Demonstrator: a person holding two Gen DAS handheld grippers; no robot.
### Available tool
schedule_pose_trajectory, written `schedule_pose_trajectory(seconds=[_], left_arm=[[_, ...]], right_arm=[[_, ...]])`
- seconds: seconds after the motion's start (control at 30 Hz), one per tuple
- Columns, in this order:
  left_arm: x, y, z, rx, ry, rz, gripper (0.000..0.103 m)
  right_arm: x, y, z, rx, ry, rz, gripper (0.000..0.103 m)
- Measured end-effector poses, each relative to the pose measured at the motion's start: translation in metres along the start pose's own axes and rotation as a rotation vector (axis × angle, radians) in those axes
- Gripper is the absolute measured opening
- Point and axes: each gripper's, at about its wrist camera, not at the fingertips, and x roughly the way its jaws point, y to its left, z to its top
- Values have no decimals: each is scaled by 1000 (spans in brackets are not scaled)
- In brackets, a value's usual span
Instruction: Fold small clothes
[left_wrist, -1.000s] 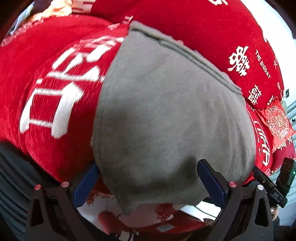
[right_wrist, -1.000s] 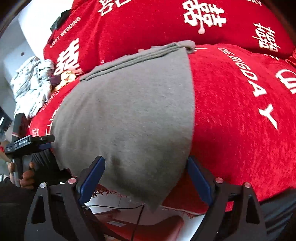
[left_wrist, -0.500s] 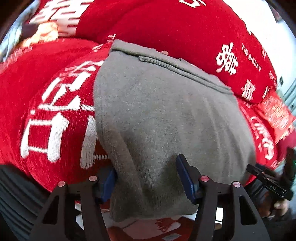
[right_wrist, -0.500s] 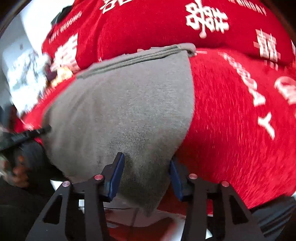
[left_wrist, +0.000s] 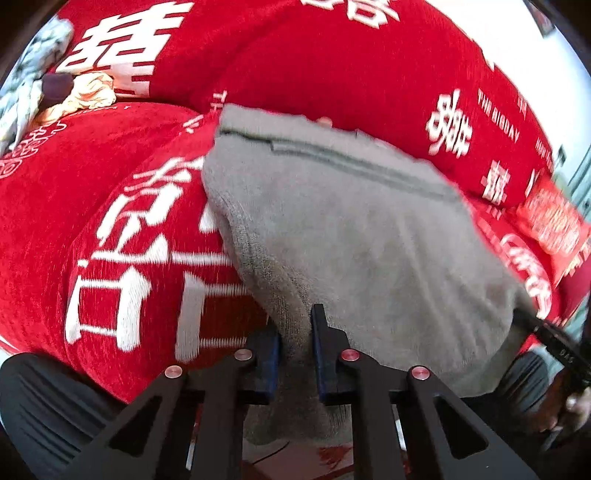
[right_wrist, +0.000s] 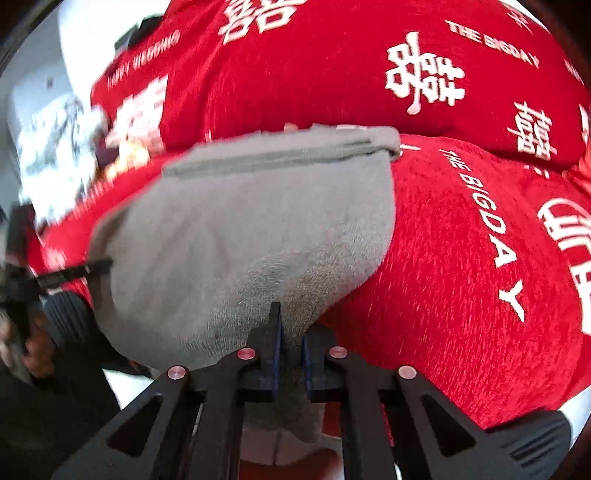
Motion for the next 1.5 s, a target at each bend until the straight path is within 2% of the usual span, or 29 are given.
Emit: schedule_pose_trajectory(seconds=[0.1, 0.3, 0.5, 0.63, 0.67, 0.73, 0.77, 0.8, 0.83, 0.87, 0.9, 0.93, 1.07, 1.13, 1.23, 1.27, 1.3, 1.33, 1.37, 1.4, 1.5], left_arm=[[-3, 5, 15, -43, -33, -41, 16], [15, 1, 54, -43, -52, -15, 16], [55, 13, 86, -91, 1, 5, 16], [71, 18, 92, -106, 36, -5, 18], [71, 17, 92, -97, 40, -8, 21], [70, 18, 91, -91, 72, -59, 51], [67, 18, 89, -93, 79, -97, 75], [60, 18, 86, -98, 60, -101, 91], [52, 17, 83, -94, 30, -71, 93], [44, 14, 78, -70, 0, -47, 93], [41, 13, 75, -51, 4, -44, 93], [40, 13, 72, -43, 14, -45, 93], [52, 13, 54, -41, 90, -58, 93], [55, 5, 49, -10, 77, -28, 93], [58, -10, 45, 28, 84, -39, 92], [58, -14, 44, 43, 82, -36, 68], [59, -20, 43, 69, 85, -5, 34], [60, -23, 43, 85, 94, 25, 24], [60, -24, 45, 82, 101, 24, 21], [58, -21, 45, 64, 102, 11, 17], [55, -13, 44, 18, 108, -13, 17]], right_arm=[[-3, -9, 16, 59, -46, 48, 9], [11, -24, 50, 129, -99, 63, 9], [40, -33, 89, 132, -83, 34, 9], [63, -36, 102, 126, -39, 9, 10], [69, -37, 103, 118, -24, -3, 11], [77, -38, 102, 115, 4, -7, 15], [78, -40, 101, 119, 9, -4, 16], [78, -40, 99, 121, 14, 3, 23], [76, -40, 96, 118, 12, 12, 29], [72, -39, 92, 106, 5, 19, 46], [69, -37, 88, 94, 1, 12, 62], [65, -35, 84, 79, -4, 2, 65], [60, -31, 68, 32, 15, -20, 65], [61, -32, 61, 42, 31, -5, 65], [67, -33, 57, 58, 50, 4, 60], [68, -32, 57, 60, 52, 8, 44], [70, -30, 57, 55, 60, 14, 29], [71, -29, 58, 50, 69, 16, 25], [71, -29, 58, 50, 76, 11, 22], [71, -29, 58, 53, 83, 8, 14], [66, -27, 53, 58, 97, 46, 14]])
